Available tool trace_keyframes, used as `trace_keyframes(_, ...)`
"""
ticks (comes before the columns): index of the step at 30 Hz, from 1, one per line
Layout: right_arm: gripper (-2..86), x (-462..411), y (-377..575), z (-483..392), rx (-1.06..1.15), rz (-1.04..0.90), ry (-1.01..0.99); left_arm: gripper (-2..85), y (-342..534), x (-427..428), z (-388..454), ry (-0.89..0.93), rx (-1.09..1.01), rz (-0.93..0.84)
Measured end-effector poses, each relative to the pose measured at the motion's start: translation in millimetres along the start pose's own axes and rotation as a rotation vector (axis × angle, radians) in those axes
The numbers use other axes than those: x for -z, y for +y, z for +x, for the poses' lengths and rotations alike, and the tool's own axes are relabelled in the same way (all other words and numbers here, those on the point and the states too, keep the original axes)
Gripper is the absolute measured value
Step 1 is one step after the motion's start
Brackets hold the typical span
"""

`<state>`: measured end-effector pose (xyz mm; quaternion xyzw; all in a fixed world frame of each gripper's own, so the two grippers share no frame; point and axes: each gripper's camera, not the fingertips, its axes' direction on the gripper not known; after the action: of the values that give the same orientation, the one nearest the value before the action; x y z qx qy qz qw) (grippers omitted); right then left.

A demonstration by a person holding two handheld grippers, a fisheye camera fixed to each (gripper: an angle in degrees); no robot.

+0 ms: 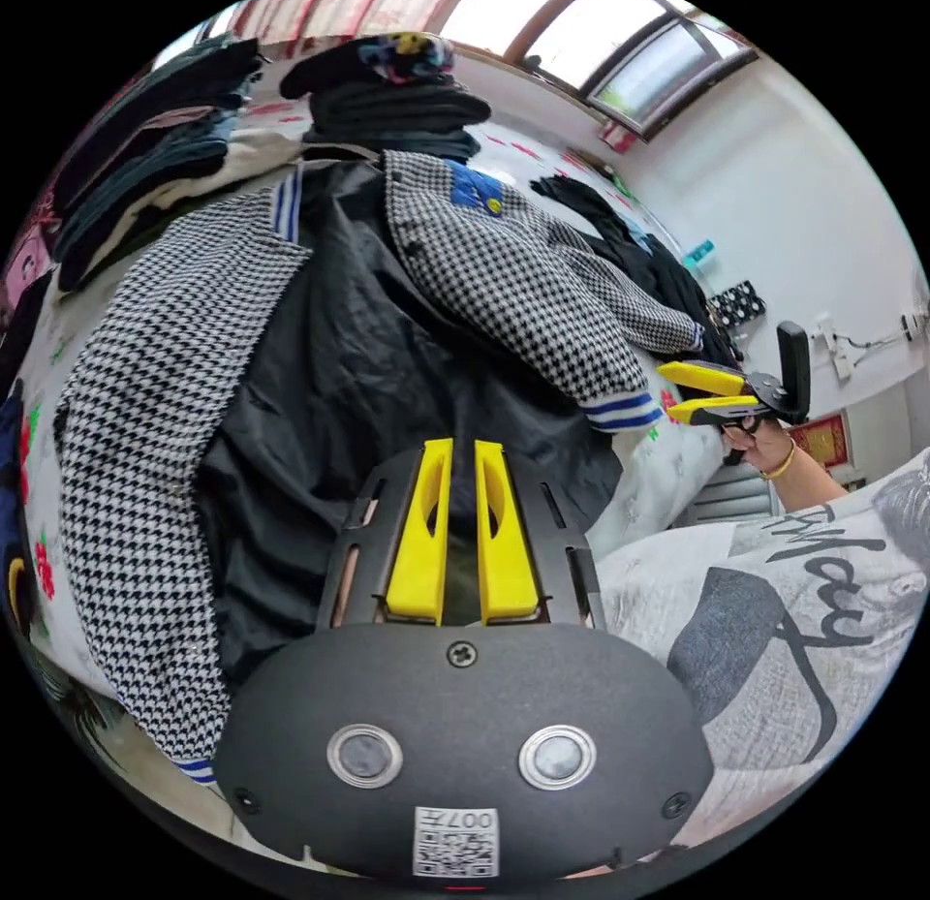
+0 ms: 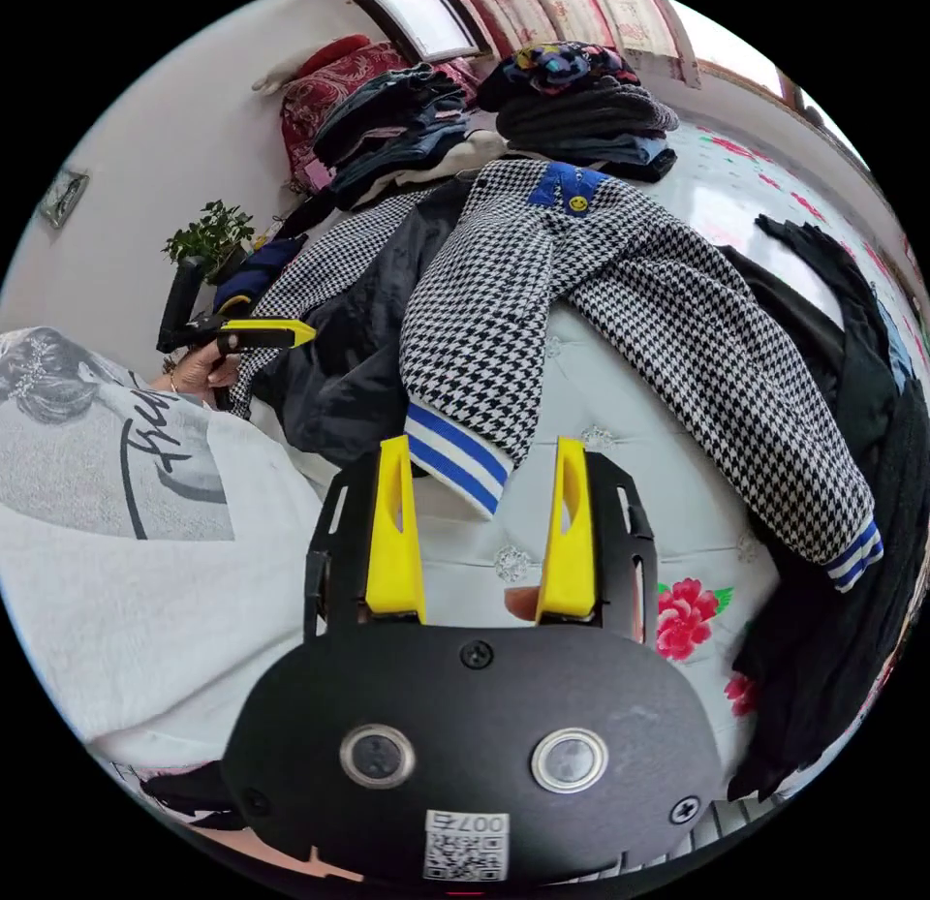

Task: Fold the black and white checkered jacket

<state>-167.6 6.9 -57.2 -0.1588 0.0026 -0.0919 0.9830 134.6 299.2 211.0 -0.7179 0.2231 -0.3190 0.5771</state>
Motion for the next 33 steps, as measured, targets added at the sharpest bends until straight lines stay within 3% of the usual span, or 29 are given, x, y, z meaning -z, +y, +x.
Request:
trace_keyframes(3,8.5,-33.6,-9.6,-20.0,0.053,-0.078,0.143,3.7,7.2,-54.4,16.4,-0.016,-0.039,-0.213)
trace_keyframes(5,5.2,-34.0,-8.7,-24.8,0.086,-0.129,0.269,0.3,17.5,-55.9,23.0,-0.049,-0.085,-0.247)
trace_keyframes(8,3.7,-4.0,11.9,-22.2,0.136,-0.241,0.290,-0.6,25.0,-53.8,24.1,-0.038,-0.094,-0.327)
trace_keyframes(10,3.7,4.5,32.1,-17.1,0.154,-0.318,0.290,-0.8,39.3,-48.3,23.9,-0.016,-0.084,-0.300)
trace_keyframes(14,6.3,19.7,58.2,-25.1,0.166,-0.281,0.356,-0.9,54.2,-36.6,17.1,-0.008,-0.026,-0.244)
trace_keyframes(20,8.7,69.9,33.0,-61.0,0.282,0.078,0.303,-0.8,64.9,-4.6,-9.4,-0.006,0.045,-0.179)
trace_keyframes(25,9.5,-4.5,-21.4,-63.5,0.371,-0.094,0.202,1.0,74.8,25.5,-23.0,0.078,0.021,-0.082)
trace_keyframes(28,5.9,-43.6,-48.5,-40.9,0.354,-0.248,0.297,3.0,80.7,39.1,-28.5,0.068,0.015,-0.064)
trace_keyframes(31,2.4,-3.0,-70.6,-6.8,0.238,-0.179,0.096,4.7,86.6,53.8,-35.4,0.062,0.019,-0.038)
trace_keyframes(33,1.0,71.6,-73.0,40.0,0.072,0.085,-0.319,5.6,89.2,62.4,-39.1,0.079,0.017,-0.013)
